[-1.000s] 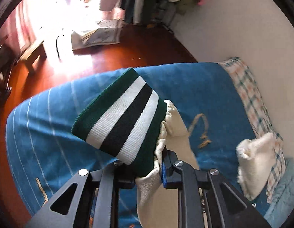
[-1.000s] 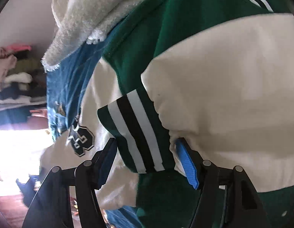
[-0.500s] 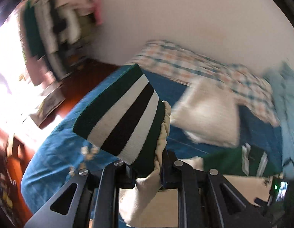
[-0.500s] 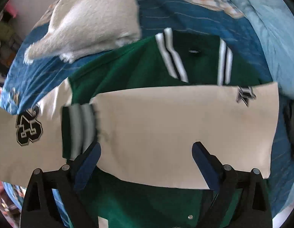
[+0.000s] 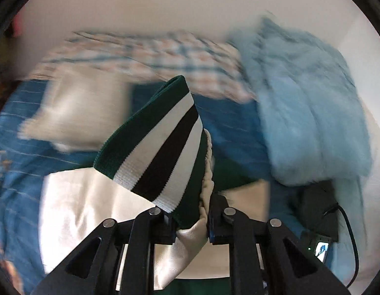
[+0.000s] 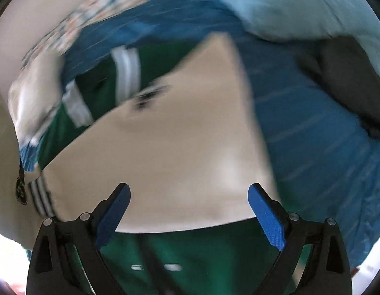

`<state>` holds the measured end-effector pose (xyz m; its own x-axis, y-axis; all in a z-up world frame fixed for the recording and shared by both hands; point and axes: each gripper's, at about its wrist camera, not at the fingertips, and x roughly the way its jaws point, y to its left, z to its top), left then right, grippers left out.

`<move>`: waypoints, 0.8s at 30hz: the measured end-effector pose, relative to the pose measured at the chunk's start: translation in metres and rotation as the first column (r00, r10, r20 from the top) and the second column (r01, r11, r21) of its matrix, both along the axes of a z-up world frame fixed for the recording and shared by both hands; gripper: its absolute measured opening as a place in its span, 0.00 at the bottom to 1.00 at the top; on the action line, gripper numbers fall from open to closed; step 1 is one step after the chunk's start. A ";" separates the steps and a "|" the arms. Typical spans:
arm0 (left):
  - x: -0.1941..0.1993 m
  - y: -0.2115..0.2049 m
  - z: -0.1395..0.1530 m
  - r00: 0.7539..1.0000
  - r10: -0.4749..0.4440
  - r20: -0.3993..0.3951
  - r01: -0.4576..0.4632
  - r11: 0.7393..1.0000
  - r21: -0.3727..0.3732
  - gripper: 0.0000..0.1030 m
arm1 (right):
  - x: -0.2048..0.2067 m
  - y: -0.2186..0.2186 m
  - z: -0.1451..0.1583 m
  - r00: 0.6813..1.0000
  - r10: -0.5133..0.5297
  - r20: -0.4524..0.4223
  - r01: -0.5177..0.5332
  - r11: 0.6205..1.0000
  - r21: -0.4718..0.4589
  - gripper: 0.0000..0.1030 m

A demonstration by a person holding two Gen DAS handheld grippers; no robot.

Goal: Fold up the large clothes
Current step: 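Fold the numbered-patch sleeve across the jacket body with the left tool, release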

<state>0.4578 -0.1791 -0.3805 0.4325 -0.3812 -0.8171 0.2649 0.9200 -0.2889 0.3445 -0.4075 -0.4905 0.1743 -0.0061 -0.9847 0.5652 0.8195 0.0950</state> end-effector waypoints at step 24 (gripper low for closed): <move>-0.012 0.032 -0.077 0.954 0.254 -0.158 -0.203 0.938 0.280 0.92 | -0.020 -0.129 -0.004 0.982 -0.114 0.150 0.041 0.907 0.420 0.95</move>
<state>0.4458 -0.1469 -0.4578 0.3112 -0.0554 -0.9487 0.0024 0.9983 -0.0575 0.3249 -0.5365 -0.4949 0.3525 0.3745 -0.8576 0.5712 0.6398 0.5141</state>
